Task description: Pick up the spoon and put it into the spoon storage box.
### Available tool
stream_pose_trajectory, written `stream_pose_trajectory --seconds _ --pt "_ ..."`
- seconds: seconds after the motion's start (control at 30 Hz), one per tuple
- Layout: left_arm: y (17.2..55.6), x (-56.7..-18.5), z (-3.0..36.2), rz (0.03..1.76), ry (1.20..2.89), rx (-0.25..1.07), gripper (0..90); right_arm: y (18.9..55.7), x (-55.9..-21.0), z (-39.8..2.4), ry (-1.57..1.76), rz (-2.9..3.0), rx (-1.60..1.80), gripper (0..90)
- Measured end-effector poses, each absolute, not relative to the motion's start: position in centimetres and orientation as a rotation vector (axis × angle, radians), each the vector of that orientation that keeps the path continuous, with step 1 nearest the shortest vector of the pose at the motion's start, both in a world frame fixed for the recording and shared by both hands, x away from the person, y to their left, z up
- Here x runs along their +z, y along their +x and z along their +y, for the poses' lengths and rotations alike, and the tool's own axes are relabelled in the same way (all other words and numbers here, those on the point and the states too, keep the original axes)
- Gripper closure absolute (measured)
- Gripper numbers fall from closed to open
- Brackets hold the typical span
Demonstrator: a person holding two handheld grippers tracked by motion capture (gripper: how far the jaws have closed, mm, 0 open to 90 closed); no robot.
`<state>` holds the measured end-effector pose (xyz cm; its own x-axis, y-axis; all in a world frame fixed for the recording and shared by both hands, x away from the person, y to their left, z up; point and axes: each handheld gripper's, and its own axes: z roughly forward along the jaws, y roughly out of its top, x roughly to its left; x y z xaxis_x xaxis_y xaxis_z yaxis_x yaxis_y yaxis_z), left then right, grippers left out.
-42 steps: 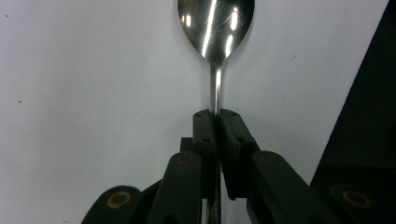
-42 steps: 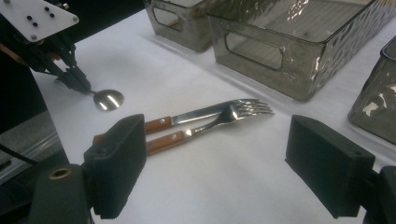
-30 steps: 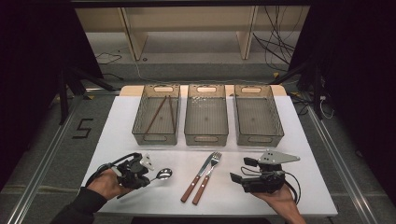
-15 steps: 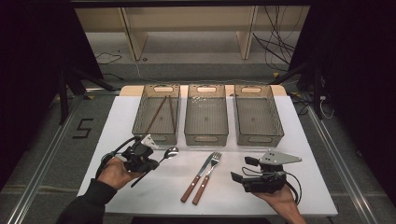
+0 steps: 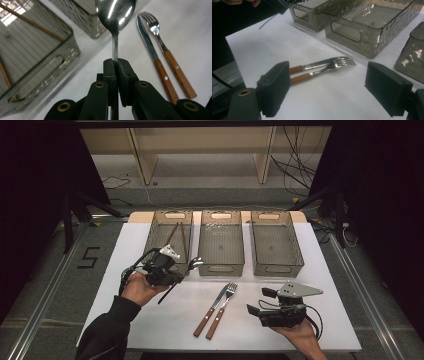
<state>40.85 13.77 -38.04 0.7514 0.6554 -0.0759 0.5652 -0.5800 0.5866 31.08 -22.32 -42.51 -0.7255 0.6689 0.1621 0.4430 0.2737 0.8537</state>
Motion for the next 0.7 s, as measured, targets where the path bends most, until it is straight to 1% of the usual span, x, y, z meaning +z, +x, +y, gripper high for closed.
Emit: stream_pose_trajectory --seconds 0.33,0.4,0.67,0.7 --pt "43.8 -36.0 11.2 0.914 2.289 0.193 85.3 31.1 -42.6 -22.2 1.03 2.324 1.435 20.9" --pt "45.0 -35.3 10.4 0.92 2.265 0.18 85.2 31.2 -42.6 -22.2 1.029 2.325 1.435 20.9" --pt "47.7 -34.0 8.1 0.919 2.257 0.194 85.3 31.2 -42.7 -22.2 1.023 2.329 1.442 21.0" --pt "48.6 -33.8 7.5 0.923 2.257 0.199 85.3 31.2 -42.7 -22.2 1.022 2.33 1.439 20.9"
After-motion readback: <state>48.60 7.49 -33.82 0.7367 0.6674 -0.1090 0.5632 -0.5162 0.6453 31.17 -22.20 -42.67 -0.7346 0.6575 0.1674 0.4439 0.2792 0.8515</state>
